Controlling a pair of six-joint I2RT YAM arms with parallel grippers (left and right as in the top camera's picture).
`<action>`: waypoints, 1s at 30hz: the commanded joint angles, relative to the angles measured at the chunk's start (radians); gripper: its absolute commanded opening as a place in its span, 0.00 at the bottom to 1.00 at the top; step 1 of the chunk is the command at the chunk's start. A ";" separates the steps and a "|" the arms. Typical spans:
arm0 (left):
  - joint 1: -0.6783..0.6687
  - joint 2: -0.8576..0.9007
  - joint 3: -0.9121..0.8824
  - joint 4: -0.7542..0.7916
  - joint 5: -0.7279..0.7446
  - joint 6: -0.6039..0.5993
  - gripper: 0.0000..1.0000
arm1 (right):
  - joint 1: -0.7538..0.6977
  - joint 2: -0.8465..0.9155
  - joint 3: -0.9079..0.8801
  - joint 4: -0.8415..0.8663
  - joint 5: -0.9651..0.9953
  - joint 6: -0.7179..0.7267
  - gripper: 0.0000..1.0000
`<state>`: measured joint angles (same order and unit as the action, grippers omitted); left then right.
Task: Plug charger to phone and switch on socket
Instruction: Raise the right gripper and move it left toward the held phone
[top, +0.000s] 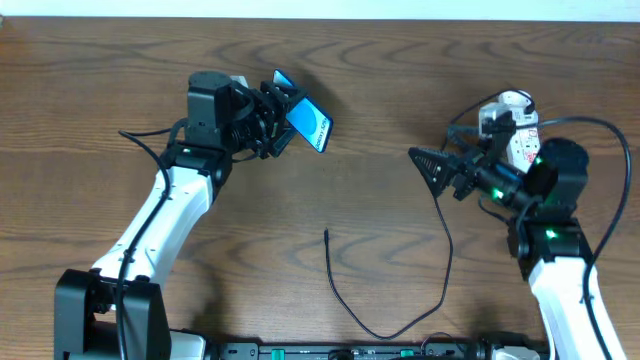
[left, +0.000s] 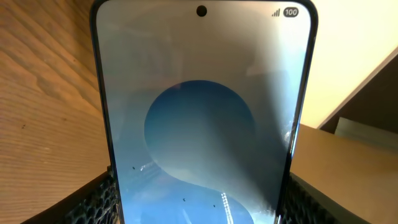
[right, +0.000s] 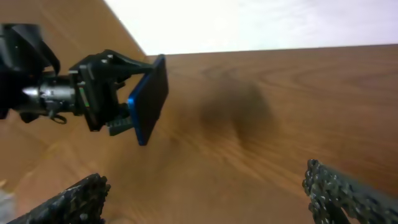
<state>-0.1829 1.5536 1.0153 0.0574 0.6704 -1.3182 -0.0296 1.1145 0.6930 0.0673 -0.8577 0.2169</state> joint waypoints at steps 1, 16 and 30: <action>-0.011 -0.023 0.032 0.013 -0.039 -0.043 0.07 | 0.005 0.026 0.045 0.013 -0.080 0.008 0.99; -0.098 -0.023 0.031 0.047 -0.141 -0.150 0.07 | 0.005 0.103 0.088 0.056 -0.160 0.106 0.99; -0.098 -0.023 0.031 0.053 -0.143 -0.163 0.07 | 0.078 0.257 0.241 0.054 -0.127 0.176 0.99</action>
<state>-0.2779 1.5536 1.0149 0.0963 0.5350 -1.4704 0.0185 1.3422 0.8886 0.1207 -1.0145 0.3645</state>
